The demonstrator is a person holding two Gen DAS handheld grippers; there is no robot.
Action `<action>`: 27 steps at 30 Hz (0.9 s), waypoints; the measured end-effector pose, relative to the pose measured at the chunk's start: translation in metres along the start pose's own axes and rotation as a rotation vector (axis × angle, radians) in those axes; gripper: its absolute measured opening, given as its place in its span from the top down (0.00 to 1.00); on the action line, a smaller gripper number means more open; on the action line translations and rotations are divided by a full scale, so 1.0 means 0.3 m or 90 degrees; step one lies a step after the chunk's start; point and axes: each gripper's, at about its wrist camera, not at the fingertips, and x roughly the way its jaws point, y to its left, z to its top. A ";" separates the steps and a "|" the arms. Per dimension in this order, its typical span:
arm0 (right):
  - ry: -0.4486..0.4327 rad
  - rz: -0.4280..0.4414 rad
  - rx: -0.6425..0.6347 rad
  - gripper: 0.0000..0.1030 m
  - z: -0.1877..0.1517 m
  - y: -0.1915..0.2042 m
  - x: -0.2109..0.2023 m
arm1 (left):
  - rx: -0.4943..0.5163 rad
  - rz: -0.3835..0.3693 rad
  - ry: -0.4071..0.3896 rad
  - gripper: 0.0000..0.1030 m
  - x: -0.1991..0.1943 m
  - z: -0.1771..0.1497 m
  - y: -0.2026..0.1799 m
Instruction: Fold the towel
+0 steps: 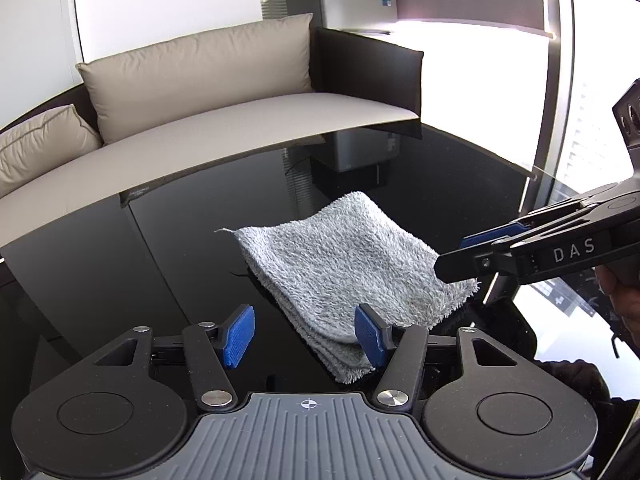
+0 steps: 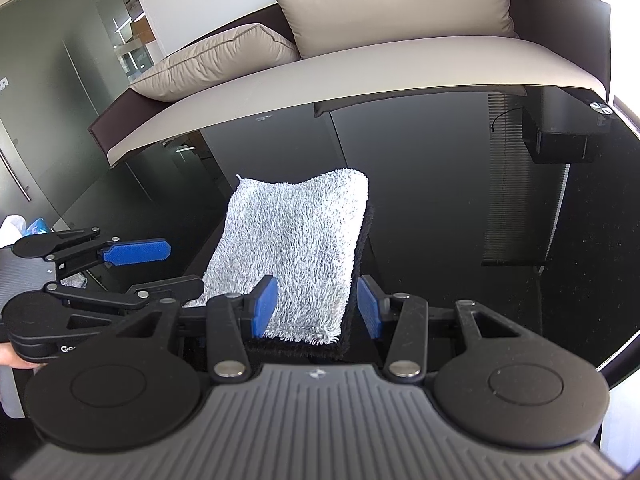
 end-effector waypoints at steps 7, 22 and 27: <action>0.004 -0.005 -0.007 0.55 -0.004 0.000 0.005 | 0.033 0.019 0.038 0.45 0.034 -0.032 -0.019; 0.016 -0.027 -0.044 0.55 -0.029 0.038 0.030 | -0.035 0.058 0.038 0.39 0.028 -0.062 0.050; 0.017 -0.035 -0.052 0.55 -0.037 0.051 0.049 | -0.047 0.064 0.030 0.28 0.011 -0.073 0.049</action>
